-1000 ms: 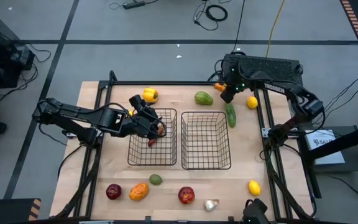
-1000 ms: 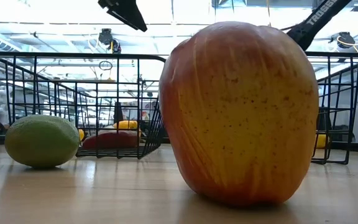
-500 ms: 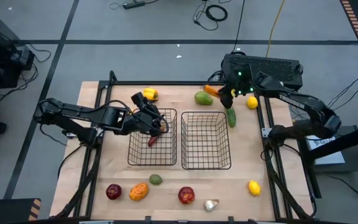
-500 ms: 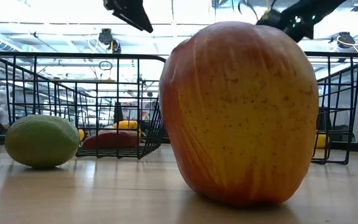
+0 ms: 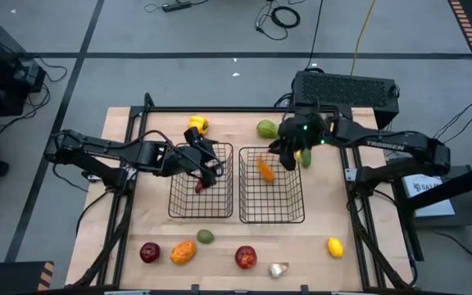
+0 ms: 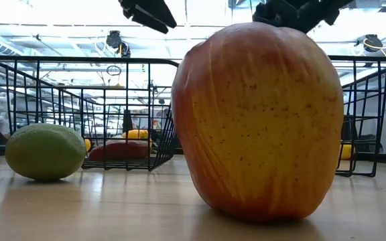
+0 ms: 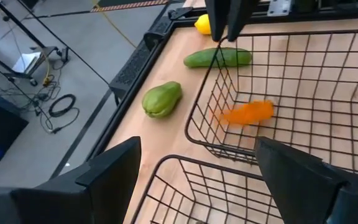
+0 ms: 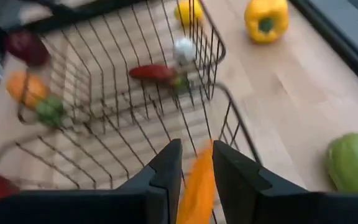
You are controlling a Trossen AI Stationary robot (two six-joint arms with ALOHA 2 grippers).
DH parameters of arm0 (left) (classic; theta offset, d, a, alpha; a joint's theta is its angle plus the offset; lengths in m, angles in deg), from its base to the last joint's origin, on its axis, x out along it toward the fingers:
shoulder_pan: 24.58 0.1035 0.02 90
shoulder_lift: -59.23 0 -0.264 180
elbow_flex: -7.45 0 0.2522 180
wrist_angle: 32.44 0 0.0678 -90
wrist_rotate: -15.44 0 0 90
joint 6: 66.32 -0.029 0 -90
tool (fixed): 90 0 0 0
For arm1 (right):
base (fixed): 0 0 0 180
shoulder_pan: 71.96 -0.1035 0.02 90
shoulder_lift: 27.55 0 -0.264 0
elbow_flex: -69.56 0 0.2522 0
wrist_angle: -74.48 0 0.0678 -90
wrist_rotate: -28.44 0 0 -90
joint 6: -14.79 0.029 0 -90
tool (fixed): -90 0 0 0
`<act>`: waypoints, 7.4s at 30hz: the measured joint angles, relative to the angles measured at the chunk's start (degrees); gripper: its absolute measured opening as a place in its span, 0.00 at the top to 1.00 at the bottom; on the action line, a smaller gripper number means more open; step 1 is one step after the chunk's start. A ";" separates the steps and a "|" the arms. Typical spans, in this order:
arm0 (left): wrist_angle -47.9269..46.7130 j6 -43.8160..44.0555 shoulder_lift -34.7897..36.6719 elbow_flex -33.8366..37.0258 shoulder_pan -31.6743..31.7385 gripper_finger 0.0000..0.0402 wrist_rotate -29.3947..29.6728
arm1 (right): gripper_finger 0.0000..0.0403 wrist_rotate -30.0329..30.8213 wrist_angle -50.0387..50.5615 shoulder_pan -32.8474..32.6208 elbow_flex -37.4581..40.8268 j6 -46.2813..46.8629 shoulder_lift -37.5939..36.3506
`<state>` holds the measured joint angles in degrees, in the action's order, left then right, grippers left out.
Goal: Sort produce into baskets
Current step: Put the yellow chili pepper into the left black wire basket, then adjust the left black wire basket
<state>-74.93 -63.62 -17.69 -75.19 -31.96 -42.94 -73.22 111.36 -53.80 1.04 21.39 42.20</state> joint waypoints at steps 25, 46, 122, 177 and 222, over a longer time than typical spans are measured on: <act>-0.48 -0.20 0.00 0.02 -1.66 0.20 0.02 | 0.47 18.72 5.68 -18.03 -3.48 -19.57 22.07; -1.25 -0.37 0.00 0.02 -1.66 0.20 0.13 | 0.57 22.04 3.90 -16.98 -5.21 -32.69 34.17; -28.11 23.72 12.26 3.72 -9.47 0.20 8.09 | 0.38 37.05 3.39 -25.78 -39.83 -42.42 41.61; -18.18 33.95 -7.63 6.86 -23.72 0.83 -7.24 | 0.47 31.57 23.49 -45.64 -40.38 -3.18 25.31; -24.75 34.47 -7.45 3.63 -24.02 0.56 -10.12 | 0.47 31.09 25.65 -45.64 -40.35 -4.28 25.31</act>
<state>-99.68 -29.15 -25.15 -71.56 -55.98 -53.06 -42.14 137.01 -99.44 -39.31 17.12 67.51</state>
